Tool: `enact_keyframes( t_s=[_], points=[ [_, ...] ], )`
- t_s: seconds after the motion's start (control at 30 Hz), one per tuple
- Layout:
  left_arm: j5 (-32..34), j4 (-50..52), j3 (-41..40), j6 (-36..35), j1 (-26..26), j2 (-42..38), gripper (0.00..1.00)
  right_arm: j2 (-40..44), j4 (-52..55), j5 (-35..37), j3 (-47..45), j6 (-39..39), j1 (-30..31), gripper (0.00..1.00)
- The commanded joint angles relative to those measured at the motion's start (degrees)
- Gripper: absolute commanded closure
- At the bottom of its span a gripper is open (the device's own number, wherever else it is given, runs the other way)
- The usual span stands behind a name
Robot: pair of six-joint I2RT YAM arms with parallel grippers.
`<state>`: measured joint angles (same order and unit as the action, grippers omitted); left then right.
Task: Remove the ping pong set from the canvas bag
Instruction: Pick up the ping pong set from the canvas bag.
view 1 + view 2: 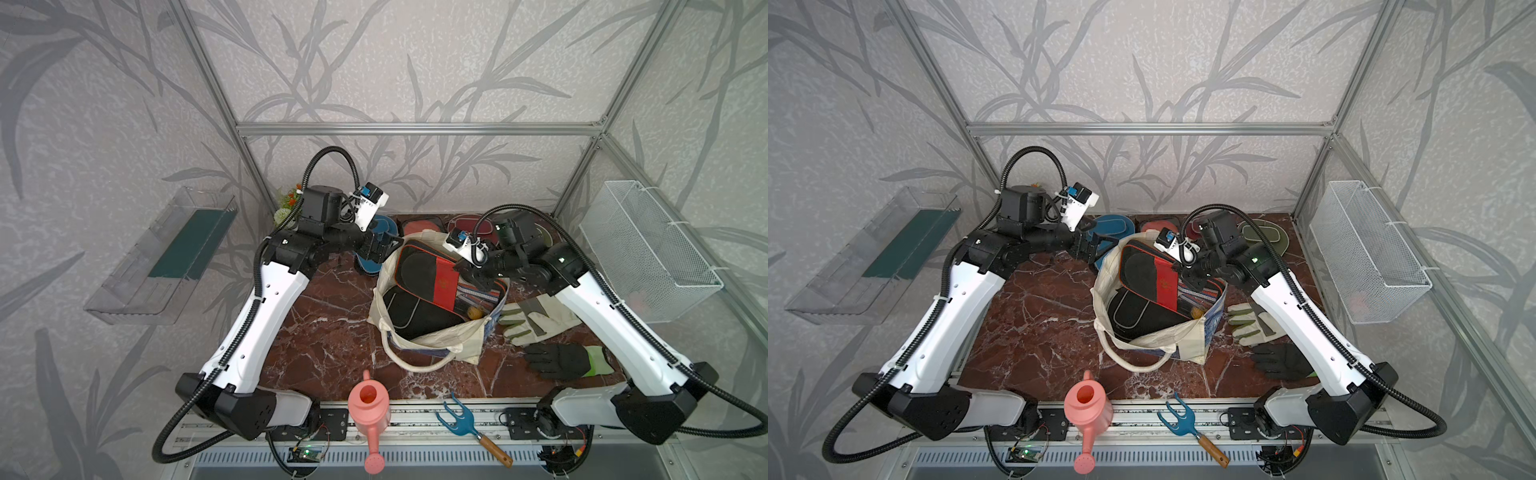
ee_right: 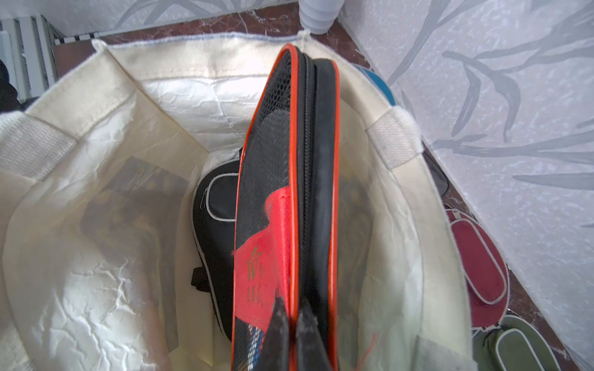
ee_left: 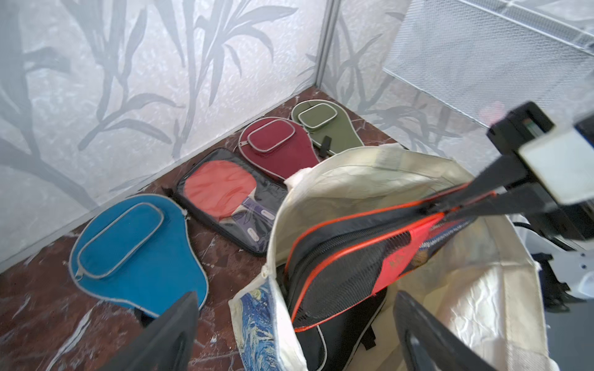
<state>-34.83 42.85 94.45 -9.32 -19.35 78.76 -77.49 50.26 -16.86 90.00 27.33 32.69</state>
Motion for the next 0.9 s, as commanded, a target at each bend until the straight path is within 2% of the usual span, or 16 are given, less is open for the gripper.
enact_keyframes(
  t_s=[0.0,0.2,0.37,0.63,0.7,0.87],
  points=[
    [-11.06,2.69,0.89,-5.93,0.23,0.73,0.06,1.34,-3.02,-5.74,5.91,1.7,-0.55,1.0],
    [-13.43,4.28,2.44,-8.2,0.28,3.85,0.05,1.01,-2.1,-8.95,9.91,2.86,-1.21,1.0],
    [-20.48,8.45,4.33,-11.53,0.28,6.19,0.05,0.68,-2.01,-12.36,11.72,2.81,-2.86,1.0],
    [-23.93,8.12,4.4,-11.71,0.28,7.09,0.08,0.28,-2.04,-15.66,13.67,3.09,-4.11,1.0],
    [-26.12,8.13,4.35,-11.55,0.28,7.1,0.12,0.24,-2.75,-16.41,13.71,2.69,-4.38,1.0],
    [-29.6,7.96,3.99,-10.98,0.3,7.1,0.34,0.06,-4.91,-18.78,13.29,1.3,-4.61,1.0]
  ],
)
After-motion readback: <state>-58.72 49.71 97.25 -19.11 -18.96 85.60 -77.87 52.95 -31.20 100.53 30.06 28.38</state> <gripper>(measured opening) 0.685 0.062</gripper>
